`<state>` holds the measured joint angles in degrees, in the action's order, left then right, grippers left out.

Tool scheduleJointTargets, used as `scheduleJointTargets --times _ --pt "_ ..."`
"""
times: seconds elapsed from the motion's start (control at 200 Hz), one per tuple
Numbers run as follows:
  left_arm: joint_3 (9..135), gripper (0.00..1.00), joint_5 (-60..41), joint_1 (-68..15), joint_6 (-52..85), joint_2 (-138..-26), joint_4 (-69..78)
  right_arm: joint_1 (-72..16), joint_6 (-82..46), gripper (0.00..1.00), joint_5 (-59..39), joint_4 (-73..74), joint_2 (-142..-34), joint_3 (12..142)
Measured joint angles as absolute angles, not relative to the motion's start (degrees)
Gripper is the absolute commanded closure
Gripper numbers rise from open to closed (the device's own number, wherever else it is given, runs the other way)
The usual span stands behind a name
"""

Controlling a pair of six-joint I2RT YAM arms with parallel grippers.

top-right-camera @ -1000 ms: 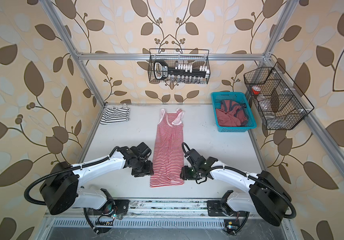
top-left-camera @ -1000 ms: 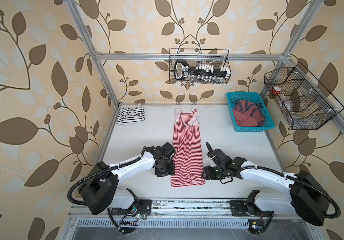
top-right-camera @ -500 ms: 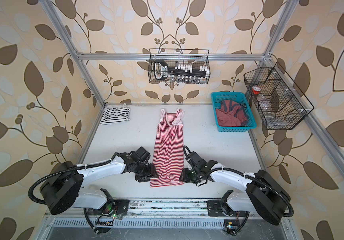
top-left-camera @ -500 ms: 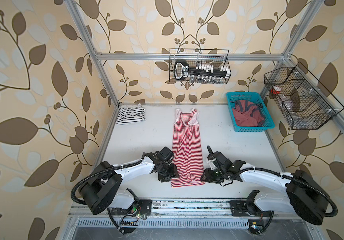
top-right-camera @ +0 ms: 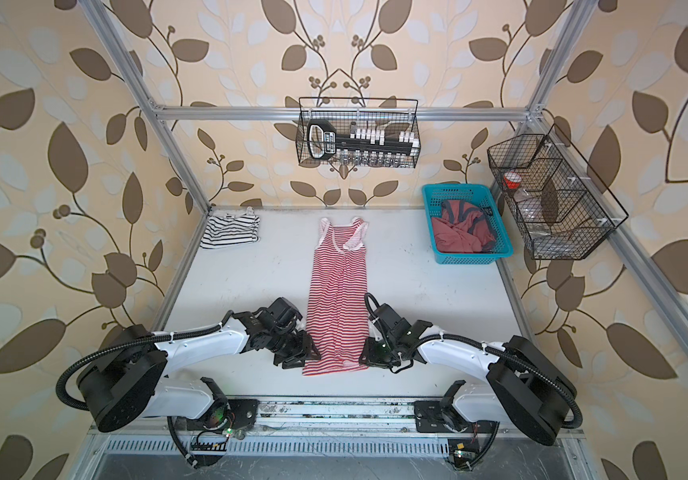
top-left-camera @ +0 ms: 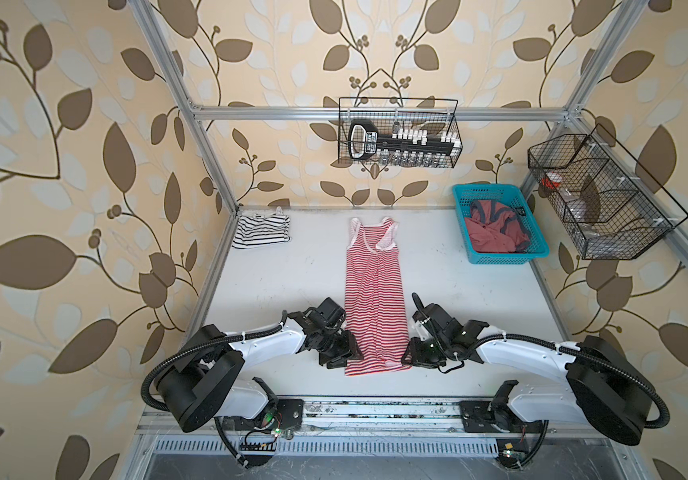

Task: Fold and stack the tank tops
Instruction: 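Grasp the near hem of the red-striped top with both grippers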

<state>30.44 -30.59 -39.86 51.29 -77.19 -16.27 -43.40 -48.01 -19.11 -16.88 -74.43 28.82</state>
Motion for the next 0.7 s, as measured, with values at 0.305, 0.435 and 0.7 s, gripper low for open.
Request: scheduleJointTargets --times 0.305,0.435,0.7 --pt "28.6 0.41 -31.0 -40.2 52.6 -73.8 -18.3 -43.4 -48.2 0.57 -19.5 -16.6 -74.4 28.8" --pt "27.0 0.40 -31.0 -40.2 54.0 -71.2 -19.6 -43.4 -48.2 0.56 -19.6 -16.4 -74.3 28.8" --pt "26.2 0.39 -31.2 -40.2 56.2 -70.3 -19.2 -43.4 -48.2 0.56 -19.6 -16.3 -74.3 28.8"
